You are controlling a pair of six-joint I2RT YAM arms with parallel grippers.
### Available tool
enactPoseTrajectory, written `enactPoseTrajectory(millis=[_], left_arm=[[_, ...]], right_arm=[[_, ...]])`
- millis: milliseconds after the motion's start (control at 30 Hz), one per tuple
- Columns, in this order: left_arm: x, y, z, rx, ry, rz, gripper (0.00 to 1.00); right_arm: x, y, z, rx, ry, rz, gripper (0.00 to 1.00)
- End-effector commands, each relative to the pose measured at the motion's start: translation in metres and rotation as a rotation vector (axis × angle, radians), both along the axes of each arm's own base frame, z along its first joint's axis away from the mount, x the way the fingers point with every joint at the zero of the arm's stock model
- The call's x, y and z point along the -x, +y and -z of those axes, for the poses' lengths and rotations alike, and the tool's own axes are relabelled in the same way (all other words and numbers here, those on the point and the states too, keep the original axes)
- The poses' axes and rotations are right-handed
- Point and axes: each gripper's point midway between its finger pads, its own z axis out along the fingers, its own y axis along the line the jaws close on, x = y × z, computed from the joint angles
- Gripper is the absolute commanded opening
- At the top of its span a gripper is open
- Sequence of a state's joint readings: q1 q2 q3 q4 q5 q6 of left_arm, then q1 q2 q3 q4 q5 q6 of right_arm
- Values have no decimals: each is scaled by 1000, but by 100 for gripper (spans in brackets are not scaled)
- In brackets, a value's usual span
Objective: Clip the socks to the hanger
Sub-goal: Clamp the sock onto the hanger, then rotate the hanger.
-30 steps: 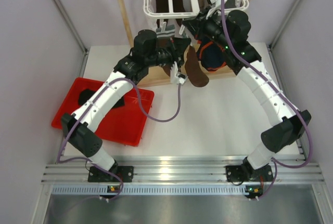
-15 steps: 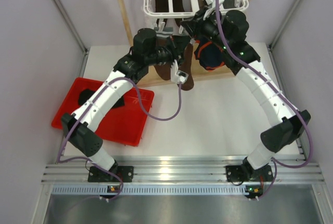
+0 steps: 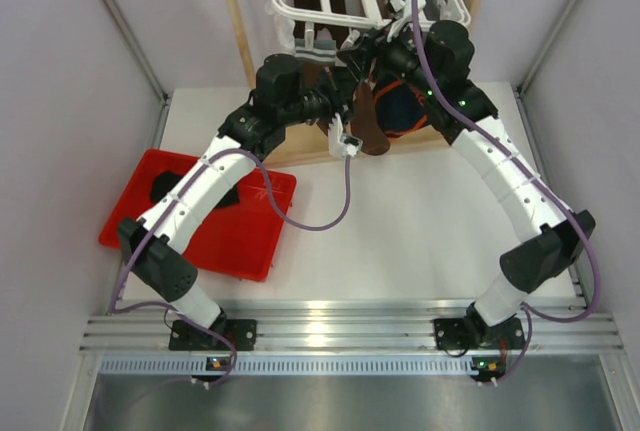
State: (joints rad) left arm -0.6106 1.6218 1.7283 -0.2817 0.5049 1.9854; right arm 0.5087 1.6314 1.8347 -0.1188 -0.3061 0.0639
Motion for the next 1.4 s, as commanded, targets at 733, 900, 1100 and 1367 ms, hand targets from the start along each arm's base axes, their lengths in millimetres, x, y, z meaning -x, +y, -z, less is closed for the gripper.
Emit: enactPoseTrajectory(millis=[733, 900, 1100, 1367], left_arm=[[19, 11, -25, -114, -404, 5, 41], [34, 24, -24, -55, -300, -1, 62], [51, 50, -15, 59, -71, -71, 71], [71, 76, -68, 693, 587, -140, 75]], right_arm=[[51, -21, -56, -207, -28, -180, 76], [70, -23, -51, -209, 3, -277, 75], [108, -33, -64, -227, -18, -408, 70], [86, -104, -132, -431, -80, -179, 57]])
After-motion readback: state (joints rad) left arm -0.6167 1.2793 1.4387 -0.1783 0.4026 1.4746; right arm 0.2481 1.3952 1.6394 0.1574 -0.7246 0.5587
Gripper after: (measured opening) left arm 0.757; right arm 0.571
